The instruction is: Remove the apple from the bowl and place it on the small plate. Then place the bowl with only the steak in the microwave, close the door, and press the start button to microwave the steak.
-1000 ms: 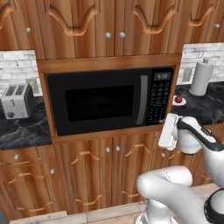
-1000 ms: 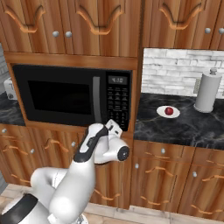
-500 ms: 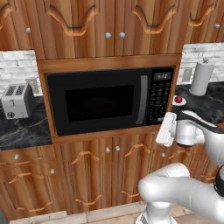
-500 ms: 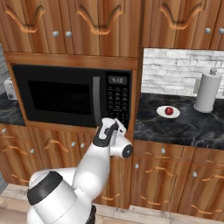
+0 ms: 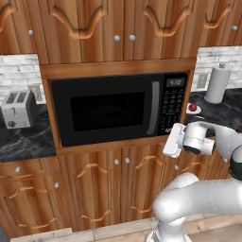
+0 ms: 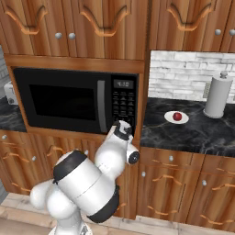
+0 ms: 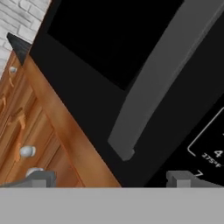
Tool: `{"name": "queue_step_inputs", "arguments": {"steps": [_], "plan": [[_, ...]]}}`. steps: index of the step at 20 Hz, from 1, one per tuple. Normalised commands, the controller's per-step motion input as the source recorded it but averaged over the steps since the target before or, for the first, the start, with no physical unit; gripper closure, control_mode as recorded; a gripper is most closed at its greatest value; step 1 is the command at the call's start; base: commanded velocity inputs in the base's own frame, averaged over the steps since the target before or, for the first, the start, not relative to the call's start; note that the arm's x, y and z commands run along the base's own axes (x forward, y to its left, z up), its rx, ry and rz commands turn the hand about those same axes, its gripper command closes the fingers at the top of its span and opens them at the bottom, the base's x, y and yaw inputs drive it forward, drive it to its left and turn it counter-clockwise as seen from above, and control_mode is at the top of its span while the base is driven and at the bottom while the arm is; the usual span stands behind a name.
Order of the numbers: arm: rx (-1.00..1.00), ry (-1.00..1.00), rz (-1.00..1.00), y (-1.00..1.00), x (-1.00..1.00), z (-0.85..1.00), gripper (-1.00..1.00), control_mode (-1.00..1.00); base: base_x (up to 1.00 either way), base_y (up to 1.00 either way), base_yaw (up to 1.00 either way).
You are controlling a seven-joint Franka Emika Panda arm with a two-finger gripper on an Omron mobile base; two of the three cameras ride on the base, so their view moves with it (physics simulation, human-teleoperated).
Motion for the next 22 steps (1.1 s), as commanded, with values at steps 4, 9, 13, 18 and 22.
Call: {"name": "queue_step_inputs", "arguments": {"steps": [4,9,13,18,22], "plan": [[0.05,0.0,0.0,0.0,0.39,-0.16,-1.0,-1.0,0.0,0.0,0.0],[0.03,0.0,0.0,0.0,0.42,-0.25,-1.0,-1.0,0.0,0.0,0.0],[0.03,0.0,0.0,0.0,0.39,-0.28,-1.0,-1.0,0.0,0.0,0.0],[0.02,0.0,0.0,-0.08,0.31,-0.23,-1.0,-1.0,0.0,0.0,0.0],[0.02,0.0,0.0,-0.04,0.2,-0.12,-1.0,-1.0,0.0,0.0,0.0]]}}
